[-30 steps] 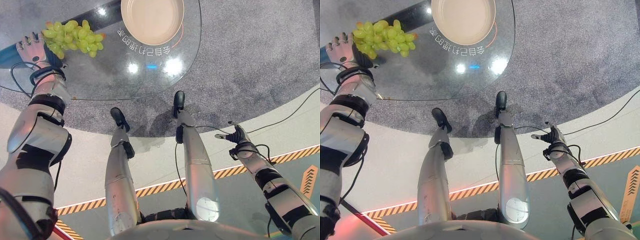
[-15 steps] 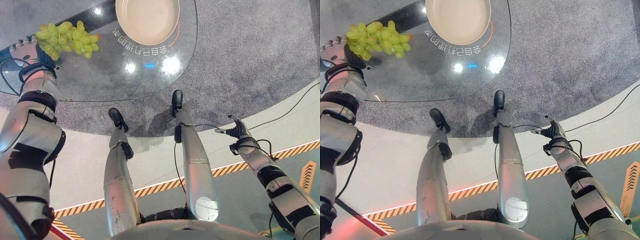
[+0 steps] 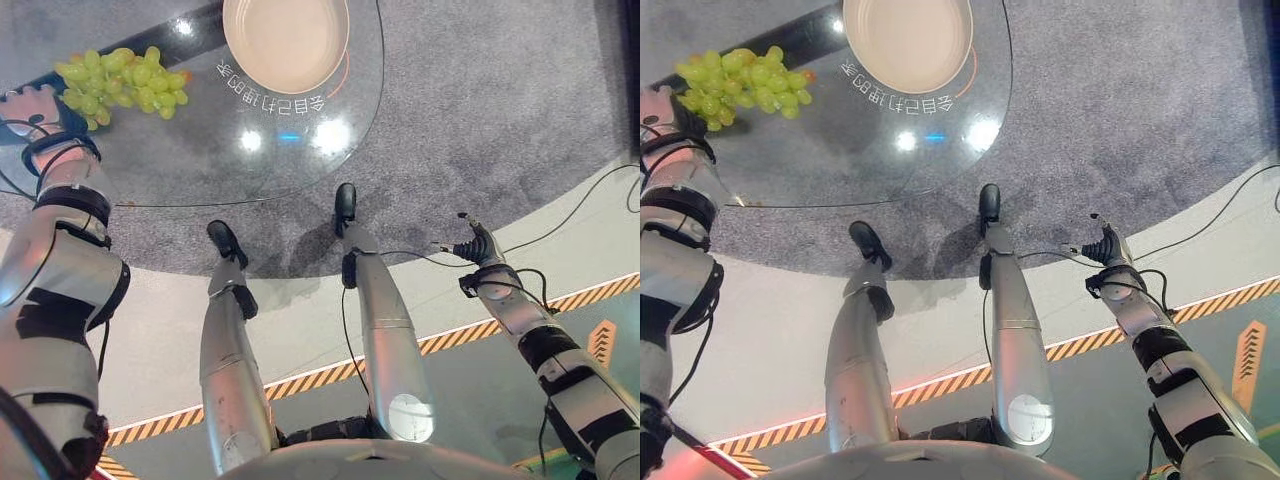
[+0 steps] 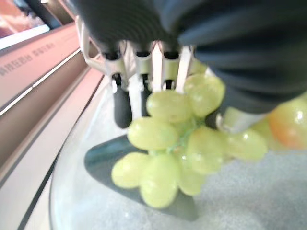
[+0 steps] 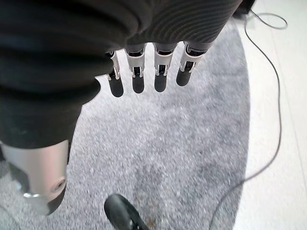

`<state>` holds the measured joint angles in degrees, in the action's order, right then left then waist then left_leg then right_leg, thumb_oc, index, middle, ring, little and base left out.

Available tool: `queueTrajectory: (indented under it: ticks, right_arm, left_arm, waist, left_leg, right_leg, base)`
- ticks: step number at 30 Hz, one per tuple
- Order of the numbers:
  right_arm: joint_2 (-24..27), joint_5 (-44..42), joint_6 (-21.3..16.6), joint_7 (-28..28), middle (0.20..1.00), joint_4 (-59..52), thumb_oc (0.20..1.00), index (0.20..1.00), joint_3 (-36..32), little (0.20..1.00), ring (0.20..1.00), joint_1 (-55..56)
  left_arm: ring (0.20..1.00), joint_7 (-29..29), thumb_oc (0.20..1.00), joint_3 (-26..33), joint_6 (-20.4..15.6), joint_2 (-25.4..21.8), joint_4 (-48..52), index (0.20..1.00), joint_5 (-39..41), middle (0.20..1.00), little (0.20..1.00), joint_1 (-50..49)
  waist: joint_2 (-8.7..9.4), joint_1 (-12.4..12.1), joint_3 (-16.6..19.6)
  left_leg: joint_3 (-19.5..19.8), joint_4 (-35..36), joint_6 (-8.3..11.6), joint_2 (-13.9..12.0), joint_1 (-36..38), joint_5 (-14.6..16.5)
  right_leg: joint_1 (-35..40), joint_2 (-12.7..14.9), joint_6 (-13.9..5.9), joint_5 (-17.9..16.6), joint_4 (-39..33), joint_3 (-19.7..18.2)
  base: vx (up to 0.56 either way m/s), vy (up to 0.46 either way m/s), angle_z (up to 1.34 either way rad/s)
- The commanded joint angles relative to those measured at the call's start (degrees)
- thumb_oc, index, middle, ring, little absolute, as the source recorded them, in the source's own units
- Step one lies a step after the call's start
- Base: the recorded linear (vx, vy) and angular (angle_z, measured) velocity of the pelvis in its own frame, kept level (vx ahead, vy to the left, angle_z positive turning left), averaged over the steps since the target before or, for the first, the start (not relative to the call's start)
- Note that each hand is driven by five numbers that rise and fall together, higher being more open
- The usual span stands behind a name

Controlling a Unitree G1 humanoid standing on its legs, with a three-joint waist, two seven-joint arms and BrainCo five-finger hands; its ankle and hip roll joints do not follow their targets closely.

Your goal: Pick up fruits into the plate

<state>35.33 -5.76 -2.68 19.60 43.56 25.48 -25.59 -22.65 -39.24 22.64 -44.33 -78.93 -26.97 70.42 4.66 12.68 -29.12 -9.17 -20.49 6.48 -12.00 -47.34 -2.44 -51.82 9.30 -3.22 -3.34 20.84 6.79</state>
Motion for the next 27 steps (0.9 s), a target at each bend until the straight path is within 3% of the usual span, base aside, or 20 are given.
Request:
queueTrajectory:
  ticks: [1,15,16,17,18,19,24,27]
  right_arm:
    - [1.19,-2.33,-0.26,1.31,1.000,-2.48,1.000,1.000,-0.55,1.000,1.000,1.98]
    - [0.59,-2.17,-0.55,2.74,1.000,-4.53,1.000,1.000,0.48,1.000,1.000,3.20]
    - [0.52,-2.16,-0.82,2.99,1.000,-4.52,1.000,1.000,0.44,1.000,1.000,3.47]
    - [0.47,-2.07,-0.76,3.10,1.000,-4.69,1.000,1.000,0.41,1.000,1.000,3.57]
    - [0.47,-2.07,-0.76,3.10,1.000,-4.69,1.000,1.000,0.41,1.000,1.000,3.57]
    - [0.33,-1.94,-0.78,3.28,1.000,-4.81,1.000,1.000,0.41,1.000,1.000,3.76]
    - [0.06,-1.48,-1.05,3.96,1.000,-5.16,1.000,1.000,0.45,1.000,1.000,4.93]
    - [-0.29,-1.55,-1.41,4.49,1.000,-4.82,1.000,1.000,0.67,1.000,1.000,5.15]
  left_arm:
    - [0.200,0.03,0.200,1.89,1.05,0.25,-2.70,0.200,-0.49,0.200,0.200,-4.61]
    - [0.200,-9.70,0.200,2.35,-6.17,-0.28,-0.82,0.200,5.52,0.200,0.200,-4.33]
    - [0.231,-9.98,0.231,2.38,-6.46,-0.36,-0.49,0.231,5.86,0.231,0.231,-4.48]
    - [0.536,-10.30,0.536,2.46,-6.53,-0.34,-0.28,0.536,5.97,0.536,0.536,-4.61]
    - [0.536,-10.30,0.536,2.46,-6.53,-0.34,-0.28,0.536,5.97,0.536,0.536,-4.61]
    - [1.000,-10.76,1.000,2.60,-6.65,-0.34,-0.07,1.000,5.70,1.000,1.000,-4.82]
    - [1.000,-16.88,1.000,3.93,-7.87,-0.61,2.44,1.000,5.88,1.000,1.000,-6.29]
    - [1.000,-21.36,1.000,5.80,-10.50,-0.72,3.85,1.000,10.74,1.000,1.000,-5.77]
  waist:
    - [2.85,0.15,-0.67]
    - [2.39,-0.28,-0.67]
    - [2.18,-0.36,-0.67]
    - [2.08,-0.38,-0.67]
    - [2.08,-0.38,-0.67]
    - [1.95,-0.44,-0.67]
    - [1.19,-0.92,-0.67]
    - [1.16,-1.15,-0.67]
  left_leg:
    - [-0.63,-1.45,-0.91,6.26,-2.33,4.22]
    - [-0.82,0.15,-0.75,6.55,-0.73,3.64]
    - [-0.82,0.17,-0.73,6.65,-0.67,3.60]
    - [-0.82,0.21,-0.70,6.70,-0.63,3.59]
    - [-0.82,0.21,-0.70,6.70,-0.63,3.59]
    - [-0.85,0.29,-0.69,6.76,-0.55,3.57]
    - [-1.08,1.02,-0.61,6.99,0.21,3.14]
    - [-1.12,1.35,-0.54,7.03,0.45,3.12]
  right_leg:
    - [1.90,-5.64,-0.92,2.55,-2.90,-2.33]
    - [3.29,-5.60,-0.93,3.02,-3.59,-2.02]
    - [3.33,-5.53,-0.92,3.11,-3.54,-1.96]
    - [3.37,-5.47,-0.93,3.14,-3.57,-1.94]
    - [3.37,-5.47,-0.93,3.14,-3.57,-1.94]
    - [3.44,-5.41,-0.93,3.19,-3.62,-1.90]
    - [3.98,-4.98,-0.97,3.44,-3.76,-1.52]
    - [4.19,-4.90,-0.99,3.57,-3.93,-1.25]
  base:
    - [0.00,0.000,0.00]
    - [0.00,0.000,0.00]
    - [0.00,0.000,0.00]
    - [0.00,0.000,0.00]
    - [0.00,0.000,0.00]
    - [0.00,0.000,0.00]
    - [-0.01,0.003,0.02]
    - [-0.01,-0.025,0.05]
